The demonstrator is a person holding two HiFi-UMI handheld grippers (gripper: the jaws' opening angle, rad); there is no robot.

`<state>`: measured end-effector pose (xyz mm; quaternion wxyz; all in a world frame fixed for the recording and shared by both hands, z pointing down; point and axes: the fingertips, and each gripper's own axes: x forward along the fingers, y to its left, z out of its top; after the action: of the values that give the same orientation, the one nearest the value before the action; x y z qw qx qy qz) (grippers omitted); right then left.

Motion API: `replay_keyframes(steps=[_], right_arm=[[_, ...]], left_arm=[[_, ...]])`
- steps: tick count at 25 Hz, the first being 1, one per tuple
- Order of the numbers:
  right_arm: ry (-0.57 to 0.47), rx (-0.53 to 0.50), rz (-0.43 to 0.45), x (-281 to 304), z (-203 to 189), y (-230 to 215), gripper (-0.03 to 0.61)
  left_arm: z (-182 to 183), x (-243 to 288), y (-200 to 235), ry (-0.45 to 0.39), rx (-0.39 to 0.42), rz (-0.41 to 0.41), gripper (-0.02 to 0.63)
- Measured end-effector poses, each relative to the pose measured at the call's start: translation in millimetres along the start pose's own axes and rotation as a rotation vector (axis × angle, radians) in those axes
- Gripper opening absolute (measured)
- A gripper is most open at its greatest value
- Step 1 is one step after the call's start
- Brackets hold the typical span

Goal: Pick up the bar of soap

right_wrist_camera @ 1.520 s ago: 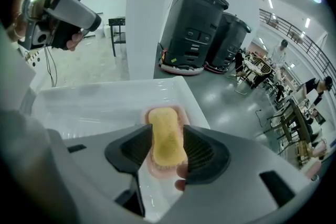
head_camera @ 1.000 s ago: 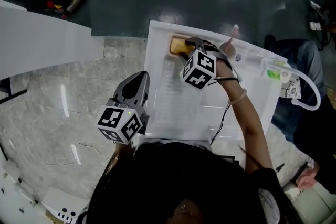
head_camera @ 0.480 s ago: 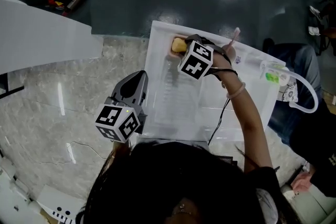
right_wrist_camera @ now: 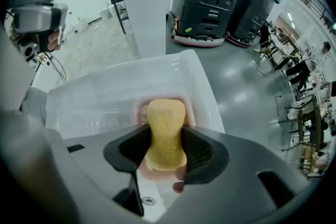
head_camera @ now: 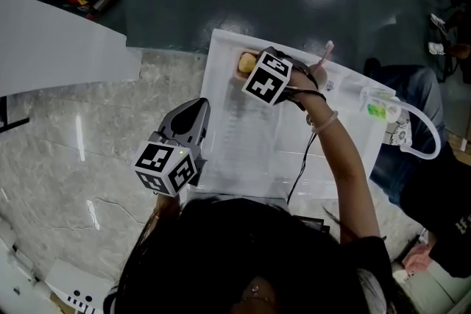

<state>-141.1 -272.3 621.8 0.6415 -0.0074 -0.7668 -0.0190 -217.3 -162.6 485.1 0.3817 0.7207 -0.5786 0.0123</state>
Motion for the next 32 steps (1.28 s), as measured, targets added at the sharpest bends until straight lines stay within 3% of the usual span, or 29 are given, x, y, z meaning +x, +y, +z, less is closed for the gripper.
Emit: replay_keyframes(steps=[17,27,32], right_arm=[[-0.235,0.215,-0.117,-33.0,1.4,-3.0,0.185],[-0.374,0.309,-0.159,-75.6,-7.5,1.4,0.185],[-0.473,0.405,-0.174,-104.6,-15.8,5.4,0.186]], left_arm=[[15.8,-20.2,-12.1,-0.036,0.051,0.014,0.0],[19.3,-21.2,-44.0,-0.042,0.113,-0.014,0.0],[20.9,-20.4,-64.5,-0.043,0.147,-0.035,0.0]])
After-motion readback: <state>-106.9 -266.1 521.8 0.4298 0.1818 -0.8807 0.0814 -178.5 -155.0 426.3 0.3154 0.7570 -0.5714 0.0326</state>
